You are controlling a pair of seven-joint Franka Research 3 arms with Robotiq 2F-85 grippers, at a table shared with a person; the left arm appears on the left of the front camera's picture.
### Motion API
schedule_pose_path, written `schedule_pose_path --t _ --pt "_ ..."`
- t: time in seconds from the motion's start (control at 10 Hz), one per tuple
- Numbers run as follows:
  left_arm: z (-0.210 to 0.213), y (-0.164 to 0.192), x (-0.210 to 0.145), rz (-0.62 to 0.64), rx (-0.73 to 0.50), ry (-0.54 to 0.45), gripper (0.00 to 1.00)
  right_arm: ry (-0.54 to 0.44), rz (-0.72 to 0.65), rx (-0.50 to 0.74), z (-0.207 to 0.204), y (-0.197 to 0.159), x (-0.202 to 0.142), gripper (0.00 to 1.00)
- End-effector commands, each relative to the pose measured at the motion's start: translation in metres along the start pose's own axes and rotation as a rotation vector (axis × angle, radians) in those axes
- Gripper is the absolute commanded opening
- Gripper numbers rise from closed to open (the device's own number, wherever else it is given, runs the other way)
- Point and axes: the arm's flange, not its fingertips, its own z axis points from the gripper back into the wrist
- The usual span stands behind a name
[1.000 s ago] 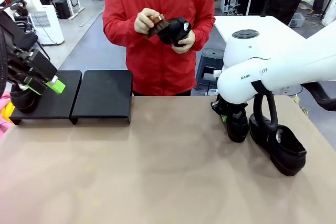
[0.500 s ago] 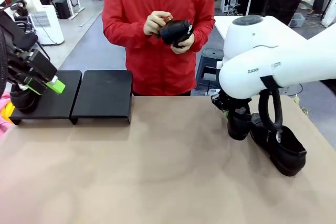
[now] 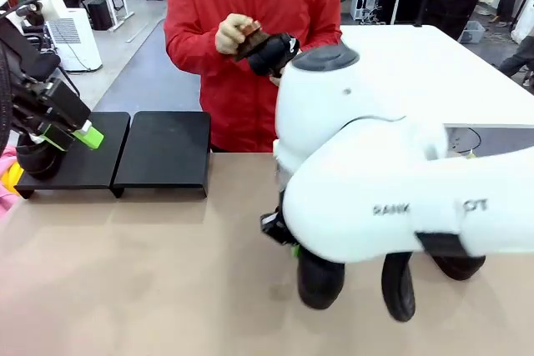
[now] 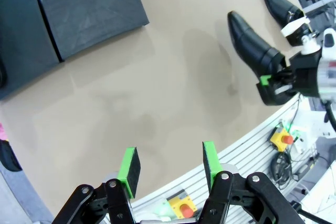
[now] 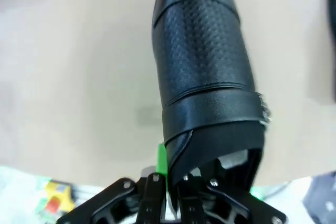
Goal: Organize the shoes by placing them on the stand.
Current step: Pick up one Shoe and place it in the middle of the table.
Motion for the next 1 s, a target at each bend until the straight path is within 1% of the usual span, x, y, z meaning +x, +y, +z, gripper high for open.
schedule_pose_path --t 0.0,0.2,0.4,0.5,0.6,0.9 --pt "0.001 0.000 -0.001 -0.009 -0.026 0.000 0.64 -0.056 -0.053 0.056 -0.015 0.022 0.014 0.00" --pt "0.001 0.000 -0.001 -0.009 -0.026 0.000 0.64 -0.017 -0.073 0.063 -0.028 0.033 0.008 0.00" --pt "0.001 0.000 -0.001 -0.009 -0.026 0.000 0.64 -0.002 -0.116 0.075 -0.039 0.039 0.009 0.00" --pt "0.001 0.000 -0.001 -0.009 -0.026 0.000 0.64 0.014 -0.132 0.086 -0.040 0.042 0.009 0.03" --pt "0.001 0.000 -0.001 -0.009 -0.026 0.000 0.64 0.018 -0.132 0.095 -0.041 0.043 0.009 0.18" --pt "0.001 0.000 -0.001 -0.009 -0.026 0.000 0.64 0.020 -0.145 0.110 -0.036 0.041 0.007 0.66"
